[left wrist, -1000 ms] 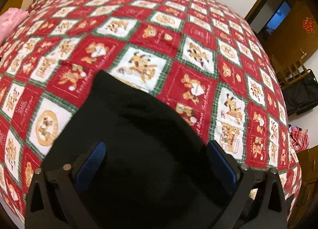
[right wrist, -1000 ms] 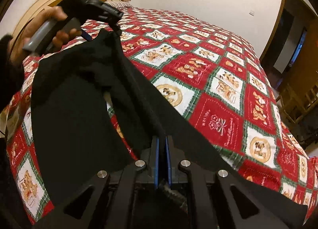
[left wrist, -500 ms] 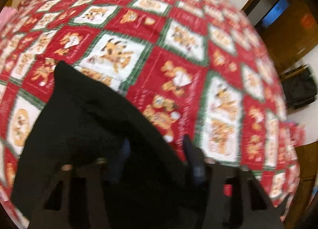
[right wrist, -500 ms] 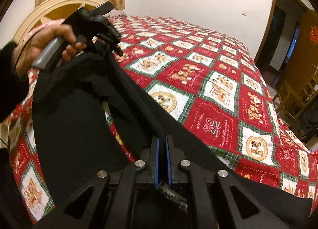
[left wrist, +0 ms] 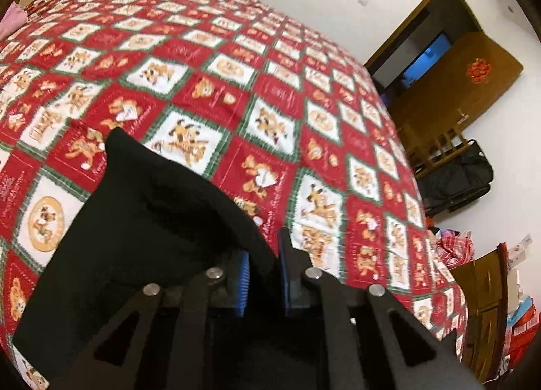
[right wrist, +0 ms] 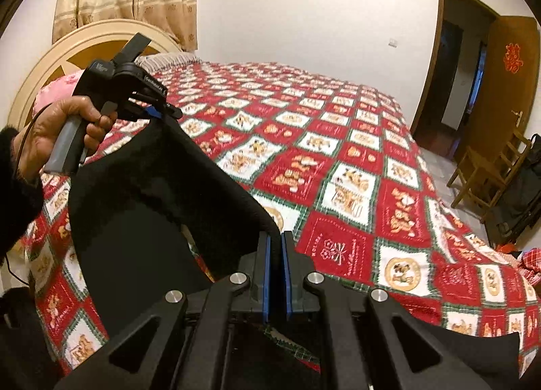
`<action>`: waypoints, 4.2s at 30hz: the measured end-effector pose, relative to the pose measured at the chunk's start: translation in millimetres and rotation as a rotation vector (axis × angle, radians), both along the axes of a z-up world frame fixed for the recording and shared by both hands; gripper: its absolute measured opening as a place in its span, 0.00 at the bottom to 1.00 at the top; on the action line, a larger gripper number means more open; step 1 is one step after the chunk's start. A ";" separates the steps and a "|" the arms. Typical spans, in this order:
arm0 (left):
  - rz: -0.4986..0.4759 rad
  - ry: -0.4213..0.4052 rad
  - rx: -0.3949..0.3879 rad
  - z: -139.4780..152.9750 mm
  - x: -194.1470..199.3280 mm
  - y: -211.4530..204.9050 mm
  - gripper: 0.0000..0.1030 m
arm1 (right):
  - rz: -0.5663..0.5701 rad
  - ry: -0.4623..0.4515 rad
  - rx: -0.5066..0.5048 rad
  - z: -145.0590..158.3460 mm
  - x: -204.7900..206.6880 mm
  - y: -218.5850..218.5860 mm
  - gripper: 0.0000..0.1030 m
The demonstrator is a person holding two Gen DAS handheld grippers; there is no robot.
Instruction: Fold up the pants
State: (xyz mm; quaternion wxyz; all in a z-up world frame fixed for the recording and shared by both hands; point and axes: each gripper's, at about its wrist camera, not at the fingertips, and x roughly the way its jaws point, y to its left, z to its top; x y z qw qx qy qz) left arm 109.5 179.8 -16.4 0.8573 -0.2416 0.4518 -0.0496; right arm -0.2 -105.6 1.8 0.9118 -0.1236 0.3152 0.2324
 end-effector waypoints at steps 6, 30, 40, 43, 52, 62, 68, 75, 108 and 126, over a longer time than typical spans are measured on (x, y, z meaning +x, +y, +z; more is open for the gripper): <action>-0.004 -0.085 -0.025 22.3 -28.2 6.5 0.15 | 0.038 -0.048 0.026 20.8 -29.0 1.7 0.06; 0.040 -0.164 0.016 -21.6 -154.7 47.0 0.15 | 0.180 0.051 -0.090 -44.8 -120.1 31.9 0.06; 0.096 -0.165 0.109 -52.1 -177.4 59.8 0.15 | 0.208 0.125 -0.164 -84.1 -124.9 39.0 0.06; 0.116 -0.159 0.087 -59.4 -175.7 68.4 0.15 | 0.208 0.136 -0.171 -88.4 -122.7 40.0 0.06; 0.192 -0.157 0.008 -63.4 -156.6 90.8 0.47 | 0.197 0.142 -0.163 -88.6 -120.5 40.5 0.06; 0.233 -0.154 -0.063 -61.5 -151.8 95.8 0.10 | 0.202 0.131 -0.152 -80.6 -122.3 37.8 0.06; 0.223 -0.194 -0.018 -44.2 -174.9 97.3 0.08 | 0.239 0.158 -0.131 -74.5 -127.9 28.3 0.06; 0.251 -0.119 0.035 -69.1 -183.9 108.7 0.08 | 0.260 0.180 -0.168 -86.6 -133.5 30.7 0.06; -0.220 -0.219 0.244 13.6 -151.1 -58.9 0.50 | -0.333 0.212 0.374 2.0 -90.6 -165.0 0.41; -0.920 -0.010 0.099 -37.7 -184.5 -287.7 0.57 | -0.615 0.342 0.264 -13.1 2.9 -328.4 0.41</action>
